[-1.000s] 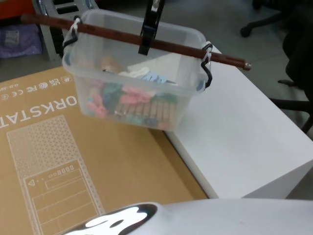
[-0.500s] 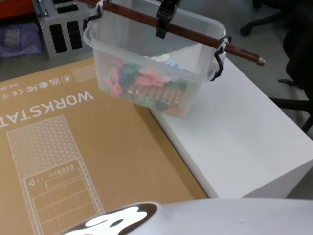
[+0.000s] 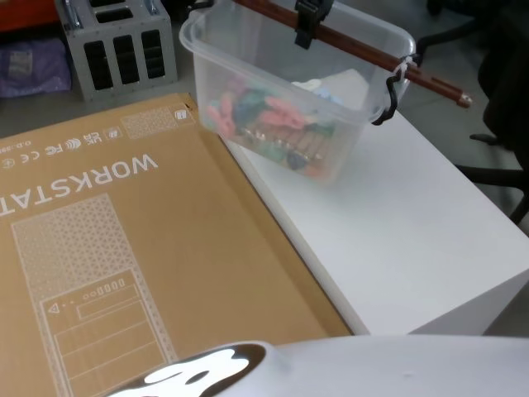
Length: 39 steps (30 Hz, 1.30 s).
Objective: Use one hand to grasp the basket and place it at the designated location.
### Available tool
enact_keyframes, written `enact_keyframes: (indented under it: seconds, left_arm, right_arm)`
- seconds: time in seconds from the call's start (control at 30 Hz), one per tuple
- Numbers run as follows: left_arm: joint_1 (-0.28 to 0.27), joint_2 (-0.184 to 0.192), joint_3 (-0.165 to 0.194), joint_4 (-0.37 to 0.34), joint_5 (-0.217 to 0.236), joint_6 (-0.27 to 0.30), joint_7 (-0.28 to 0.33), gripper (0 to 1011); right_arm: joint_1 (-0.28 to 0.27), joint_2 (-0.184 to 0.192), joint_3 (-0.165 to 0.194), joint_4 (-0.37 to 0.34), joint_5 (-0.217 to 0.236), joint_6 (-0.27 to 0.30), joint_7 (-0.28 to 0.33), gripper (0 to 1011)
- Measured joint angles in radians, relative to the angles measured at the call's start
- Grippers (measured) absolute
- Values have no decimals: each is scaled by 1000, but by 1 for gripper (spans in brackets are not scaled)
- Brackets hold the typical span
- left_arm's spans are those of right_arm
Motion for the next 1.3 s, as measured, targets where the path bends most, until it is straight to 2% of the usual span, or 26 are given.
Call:
enact_keyframes:
  seconds: [0.4,0.9,1.3]
  left_arm:
    - [0,0,0,0,0,0,0,0]
    - [0,0,0,0,0,0,0,0]
    - [0,0,0,0,0,0,0,0]
  right_arm:
    - [-12,10,22,75,-8,17,10,237]
    - [-24,48,51,136,-33,39,19,237]
    - [-50,78,76,173,-42,111,23,238]
